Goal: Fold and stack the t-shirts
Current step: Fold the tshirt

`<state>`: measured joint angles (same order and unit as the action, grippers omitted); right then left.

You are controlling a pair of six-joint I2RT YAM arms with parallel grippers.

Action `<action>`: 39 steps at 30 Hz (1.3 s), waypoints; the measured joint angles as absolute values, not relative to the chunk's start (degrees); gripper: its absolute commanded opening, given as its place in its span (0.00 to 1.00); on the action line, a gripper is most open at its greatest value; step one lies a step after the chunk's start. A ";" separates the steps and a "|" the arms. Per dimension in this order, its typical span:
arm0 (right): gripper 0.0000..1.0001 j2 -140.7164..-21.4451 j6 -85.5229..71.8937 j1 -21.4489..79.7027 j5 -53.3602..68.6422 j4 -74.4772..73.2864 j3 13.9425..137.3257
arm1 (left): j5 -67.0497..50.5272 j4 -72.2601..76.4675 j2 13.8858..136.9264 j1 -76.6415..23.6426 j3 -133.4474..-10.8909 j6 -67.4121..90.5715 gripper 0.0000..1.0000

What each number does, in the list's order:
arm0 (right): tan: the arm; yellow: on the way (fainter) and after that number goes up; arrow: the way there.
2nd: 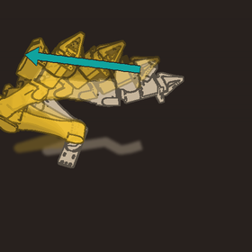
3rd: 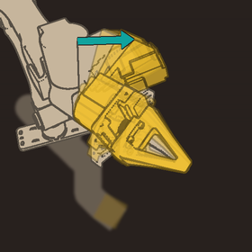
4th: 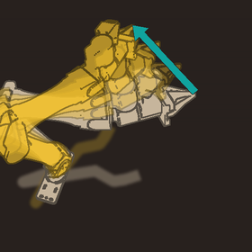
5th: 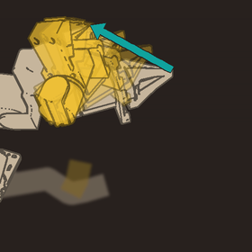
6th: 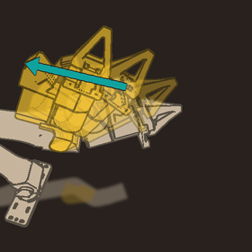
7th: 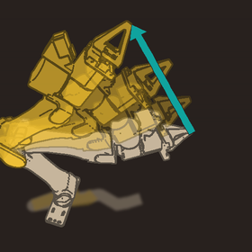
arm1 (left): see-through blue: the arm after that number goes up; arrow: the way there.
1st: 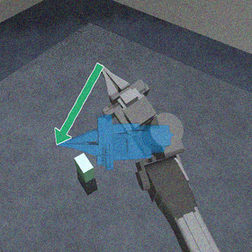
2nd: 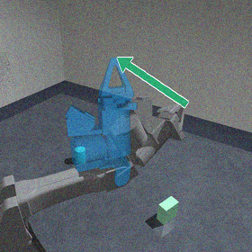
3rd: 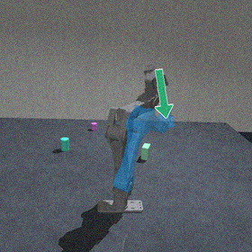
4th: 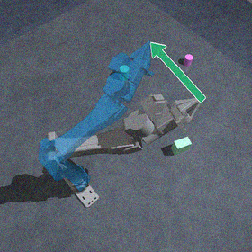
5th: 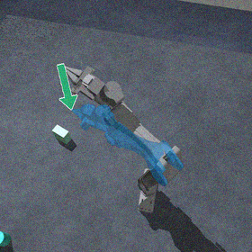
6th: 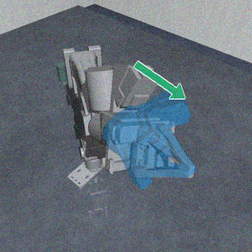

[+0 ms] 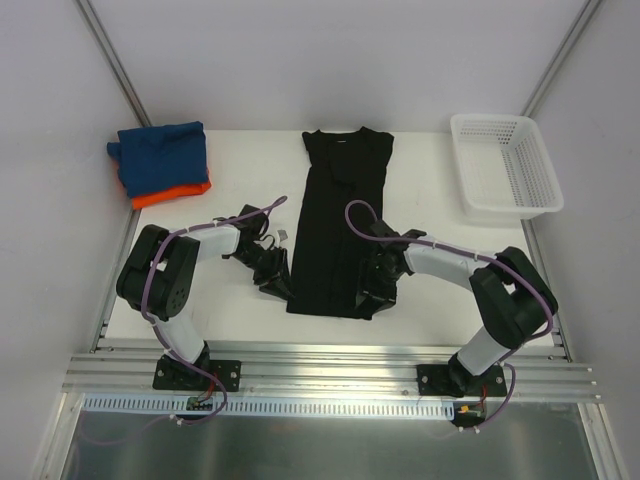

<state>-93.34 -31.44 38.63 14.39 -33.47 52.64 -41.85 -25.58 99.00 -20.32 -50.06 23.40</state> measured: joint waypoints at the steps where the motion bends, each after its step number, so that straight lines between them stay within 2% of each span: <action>1: 0.51 -93.03 -31.44 38.63 14.39 -33.21 52.14 | -41.89 -25.52 99.00 -20.32 -50.06 23.42 0.30; 5: 0.50 -91.88 -31.31 38.63 14.41 -33.30 49.87 | -42.04 -25.34 99.02 -20.82 -50.06 23.46 0.31; 8: 0.54 -91.85 -31.27 38.63 14.44 -33.43 49.50 | -42.11 -25.17 99.35 -21.41 -50.06 23.57 0.31; 15: 0.56 -92.07 -31.11 38.63 14.55 -33.23 49.98 | -42.74 -25.10 100.84 -21.41 -50.06 23.70 0.32; 20: 0.56 -92.31 -31.03 38.63 14.55 -33.30 50.17 | -42.35 -25.15 100.18 -21.10 -49.54 23.70 0.43; 25: 0.56 -92.51 -30.98 38.63 14.61 -33.34 50.30 | -41.52 -25.56 98.28 -20.49 -48.34 23.83 0.44; 28: 0.50 -92.90 -30.83 38.63 14.63 -33.71 50.72 | -41.52 -25.56 98.28 -20.49 -48.27 23.83 0.40; 33: 0.47 -94.04 -30.61 38.63 14.63 -33.67 51.75 | -42.00 -25.54 99.98 -20.51 -48.36 23.94 0.37; 37: 0.37 -94.72 -30.30 38.61 14.68 -33.71 52.21 | -44.53 -25.98 102.15 -20.21 -48.90 24.51 0.36; 39: 0.35 -94.91 -30.20 38.61 14.70 -33.63 52.25 | -44.84 -26.00 102.43 -20.18 -48.99 24.56 0.31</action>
<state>-94.91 -30.20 38.61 14.70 -33.63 52.25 -44.84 -26.00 102.43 -20.18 -48.99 24.56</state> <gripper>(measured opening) 0.371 0.344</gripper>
